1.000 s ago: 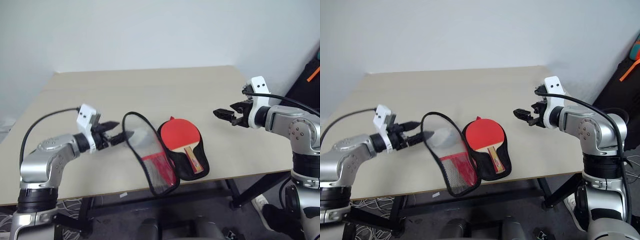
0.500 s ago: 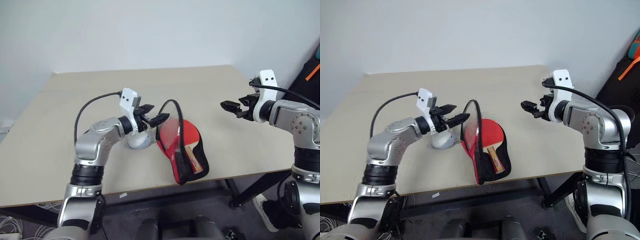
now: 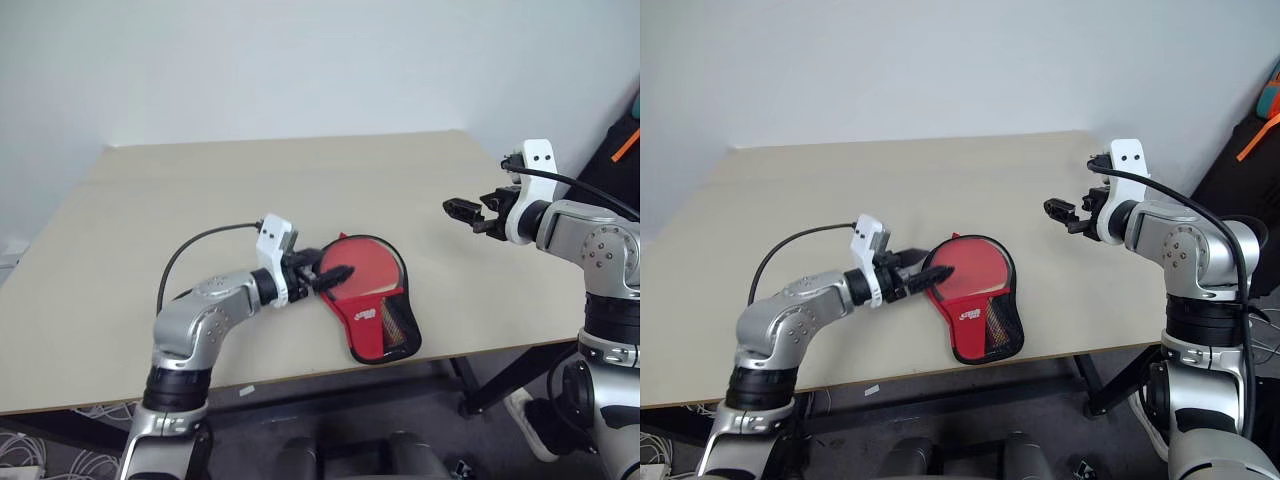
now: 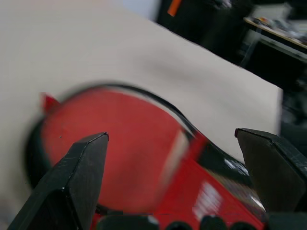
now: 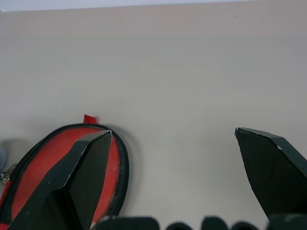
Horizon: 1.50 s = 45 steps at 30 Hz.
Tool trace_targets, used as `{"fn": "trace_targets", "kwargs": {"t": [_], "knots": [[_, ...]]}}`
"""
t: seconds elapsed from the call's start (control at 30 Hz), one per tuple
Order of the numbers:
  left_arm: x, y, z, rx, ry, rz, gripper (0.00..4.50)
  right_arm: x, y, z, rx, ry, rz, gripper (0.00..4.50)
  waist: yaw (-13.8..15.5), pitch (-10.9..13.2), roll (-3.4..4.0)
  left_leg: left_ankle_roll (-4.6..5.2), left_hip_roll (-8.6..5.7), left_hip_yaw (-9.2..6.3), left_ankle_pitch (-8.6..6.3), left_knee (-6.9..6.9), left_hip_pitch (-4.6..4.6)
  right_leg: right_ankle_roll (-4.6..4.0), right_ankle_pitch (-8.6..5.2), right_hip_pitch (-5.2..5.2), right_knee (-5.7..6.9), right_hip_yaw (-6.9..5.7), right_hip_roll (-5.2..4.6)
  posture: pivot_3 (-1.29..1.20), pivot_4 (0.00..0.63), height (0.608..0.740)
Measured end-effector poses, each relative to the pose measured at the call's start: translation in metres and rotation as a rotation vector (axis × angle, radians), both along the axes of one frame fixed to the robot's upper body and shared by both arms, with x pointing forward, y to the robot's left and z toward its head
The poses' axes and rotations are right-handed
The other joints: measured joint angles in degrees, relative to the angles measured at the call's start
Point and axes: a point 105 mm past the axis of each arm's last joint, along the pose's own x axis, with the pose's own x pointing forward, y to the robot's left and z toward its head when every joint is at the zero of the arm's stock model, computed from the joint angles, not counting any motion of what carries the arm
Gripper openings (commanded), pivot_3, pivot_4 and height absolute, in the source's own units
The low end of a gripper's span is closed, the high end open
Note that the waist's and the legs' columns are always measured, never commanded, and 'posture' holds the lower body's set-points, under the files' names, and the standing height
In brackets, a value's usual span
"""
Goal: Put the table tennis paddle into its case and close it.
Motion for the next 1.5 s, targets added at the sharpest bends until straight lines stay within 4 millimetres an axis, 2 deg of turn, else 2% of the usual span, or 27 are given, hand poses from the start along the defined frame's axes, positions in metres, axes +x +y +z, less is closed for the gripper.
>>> {"fn": "trace_targets", "kwargs": {"t": [0.2, 0.43, 0.7, 0.93, 1.03, 1.27, 1.5], "knots": [[-0.043, 0.009, -0.018, -0.019, 0.203, -0.063, 4.50, -0.001, 0.000, -0.003, 0.000, 0.012, 0.000, 4.46, 0.1, 0.0, 0.01, 0.00, 0.01, -0.01, 0.00, 0.02, 0.00, -0.02, -0.02, 0.00, -0.01, -0.01, -0.01, 0.00, 0.000, 0.740], [-0.072, 0.012, -0.032, -0.027, 0.372, -0.087, 4.50, -0.004, 0.002, -0.003, -0.008, 0.016, 0.007, 4.46, 0.0, 0.0, 0.04, 0.00, 0.01, -0.02, 0.00, 0.01, 0.02, -0.14, -0.08, 0.01, -0.01, -0.02, 0.00, 0.00, 0.000, 0.740], [-0.079, 0.013, -0.047, 0.008, 0.445, -0.060, 4.50, -0.006, 0.009, -0.003, -0.004, 0.020, 0.020, 4.46, 0.0, 0.0, 0.05, -0.01, 0.00, -0.01, 0.00, 0.01, 0.02, -0.16, -0.09, 0.01, -0.02, -0.01, -0.01, 0.00, 0.000, 0.740], [-0.076, 0.000, -0.057, -0.070, 0.512, -0.032, 4.50, -0.010, 0.014, -0.002, 0.000, 0.021, 0.048, 4.46, 0.1, 0.0, 0.07, -0.01, -0.02, -0.01, 0.00, 0.02, 0.02, -0.15, -0.09, 0.03, -0.03, -0.02, -0.02, 0.00, 0.000, 0.740], [-0.073, -0.007, -0.058, -0.100, 0.528, -0.030, 4.50, -0.021, 0.017, 0.001, -0.024, 0.014, 0.134, 4.46, 0.1, 0.0, 0.08, -0.01, -0.07, -0.04, 0.00, 0.03, 0.01, -0.15, -0.10, 0.07, -0.06, -0.04, -0.06, 0.00, 0.000, 0.740], [-0.065, -0.019, -0.059, -0.151, 0.555, -0.012, 4.50, -0.049, 0.007, 0.001, -0.177, 0.025, 0.355, 4.46, 0.0, 0.0, 0.07, -0.01, -0.10, -0.03, -0.01, 0.03, 0.07, -0.15, -0.12, 0.10, -0.08, -0.03, -0.09, 0.00, 0.000, 0.740], [-0.063, -0.025, -0.062, -0.221, 0.623, 0.038, 4.50, -0.057, 0.012, 0.007, -0.241, -0.012, 0.503, 4.46, 0.1, 0.0, 0.05, -0.01, -0.13, -0.09, -0.01, 0.09, 0.08, -0.14, -0.13, 0.15, -0.09, -0.07, -0.11, 0.00, 0.000, 0.740]]}}
